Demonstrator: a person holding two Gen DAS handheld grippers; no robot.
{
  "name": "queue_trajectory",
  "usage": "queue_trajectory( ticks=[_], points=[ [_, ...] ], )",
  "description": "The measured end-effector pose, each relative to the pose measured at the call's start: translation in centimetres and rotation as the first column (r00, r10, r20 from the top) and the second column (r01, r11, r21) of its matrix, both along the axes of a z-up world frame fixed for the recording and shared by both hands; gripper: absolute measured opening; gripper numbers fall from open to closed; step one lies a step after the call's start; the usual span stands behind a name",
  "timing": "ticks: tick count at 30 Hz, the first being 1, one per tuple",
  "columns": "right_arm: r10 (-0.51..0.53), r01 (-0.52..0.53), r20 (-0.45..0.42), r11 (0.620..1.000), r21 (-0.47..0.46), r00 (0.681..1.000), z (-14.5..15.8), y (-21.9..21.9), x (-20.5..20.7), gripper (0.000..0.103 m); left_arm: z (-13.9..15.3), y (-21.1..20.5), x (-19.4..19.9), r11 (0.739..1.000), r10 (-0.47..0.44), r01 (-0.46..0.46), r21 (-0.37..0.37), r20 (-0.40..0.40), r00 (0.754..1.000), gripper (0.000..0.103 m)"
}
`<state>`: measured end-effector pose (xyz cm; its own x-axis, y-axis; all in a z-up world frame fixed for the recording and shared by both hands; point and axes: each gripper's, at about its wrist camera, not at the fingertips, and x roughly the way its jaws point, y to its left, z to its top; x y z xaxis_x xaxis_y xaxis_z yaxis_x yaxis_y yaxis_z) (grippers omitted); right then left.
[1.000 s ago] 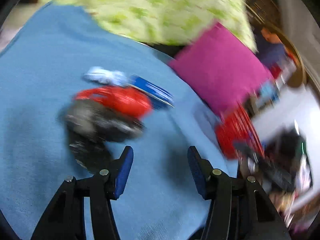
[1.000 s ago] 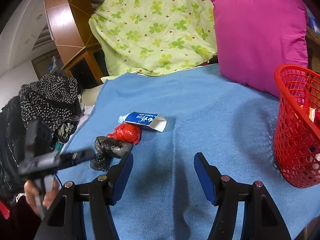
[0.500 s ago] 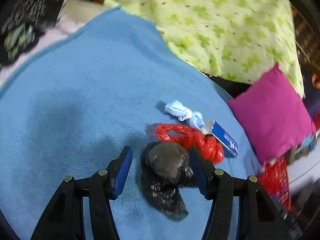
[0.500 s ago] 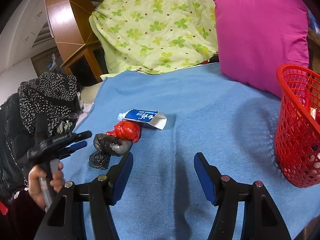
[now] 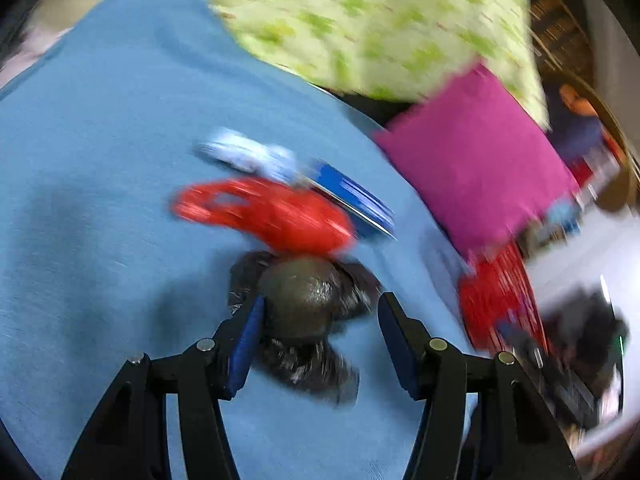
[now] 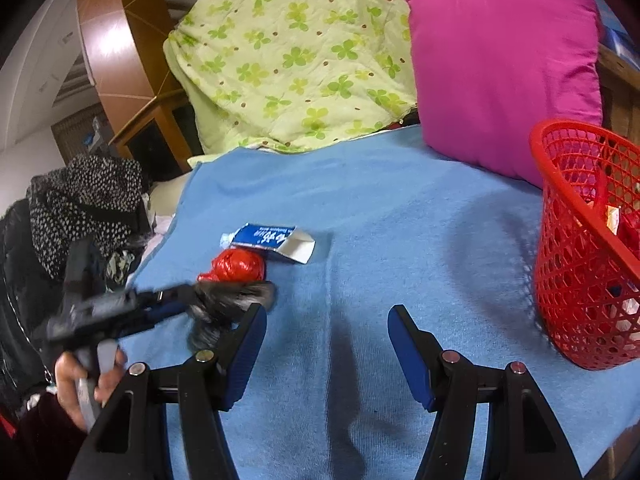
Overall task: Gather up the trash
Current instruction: 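Close the right tool on the black plastic bag and lift it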
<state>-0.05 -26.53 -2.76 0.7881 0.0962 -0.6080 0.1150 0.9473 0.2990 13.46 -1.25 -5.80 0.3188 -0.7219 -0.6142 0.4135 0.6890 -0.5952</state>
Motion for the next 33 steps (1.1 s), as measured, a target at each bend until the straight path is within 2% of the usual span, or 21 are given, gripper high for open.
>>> queue_trajectory(
  ticks=[3,6,8,11,13,16,20,25,30,31,33],
  points=[
    [-0.005,0.005,0.001,1.000,0.013,1.000,0.0,-0.2,0.0,0.067,1.3,-2.1,-3.5,0.983,-0.176,0.171,0.063,0.087,0.981,0.060],
    [0.000,0.000,-0.004,0.999,0.032,1.000,-0.1,-0.3,0.2,0.067,2.1,-2.5,-5.2,0.969,-0.230,0.212,0.123,0.158,0.960,0.060],
    [0.005,-0.004,-0.010,0.998,0.061,1.000,-0.3,-0.2,0.4,0.067,2.5,-1.4,-4.7,0.979,-0.194,0.180,0.098,0.161,0.968,0.060],
    [0.018,-0.016,-0.021,0.993,0.119,1.000,-0.7,0.1,1.0,0.067,3.2,2.0,-3.0,0.998,-0.053,0.049,0.031,0.147,0.988,0.060],
    [0.030,-0.026,-0.026,0.990,0.141,0.999,-1.0,0.7,1.5,0.067,3.1,3.1,-2.3,0.998,0.043,-0.048,0.035,0.145,0.989,0.060],
    [0.059,-0.050,-0.045,0.981,0.189,0.997,-1.8,2.2,2.7,0.067,2.5,5.5,-1.3,0.975,0.190,-0.202,0.090,0.131,0.973,0.060],
    [0.102,-0.079,-0.075,0.960,0.269,0.992,-3.3,5.0,5.0,0.067,2.2,6.8,-1.2,0.936,0.285,-0.310,0.168,0.159,0.945,0.060],
    [0.120,-0.065,-0.129,0.928,0.368,0.984,-5.7,7.3,7.9,0.068,1.8,7.9,-0.9,0.904,0.356,-0.384,0.189,0.166,0.919,0.060],
    [0.088,0.009,-0.225,0.917,0.398,0.970,-8.9,8.6,10.1,0.065,1.2,8.0,-0.5,0.896,0.375,-0.401,0.192,0.155,0.914,0.060],
    [0.085,0.010,-0.219,0.916,0.401,0.972,-9.2,8.6,10.2,0.052,1.2,8.0,-0.5,0.896,0.376,-0.402,0.192,0.155,0.913,0.060],
    [0.084,0.000,-0.210,0.929,0.371,0.974,-9.0,8.8,10.3,0.046,1.3,7.8,-0.2,0.898,0.371,-0.396,0.189,0.157,0.915,0.060]
  ],
)
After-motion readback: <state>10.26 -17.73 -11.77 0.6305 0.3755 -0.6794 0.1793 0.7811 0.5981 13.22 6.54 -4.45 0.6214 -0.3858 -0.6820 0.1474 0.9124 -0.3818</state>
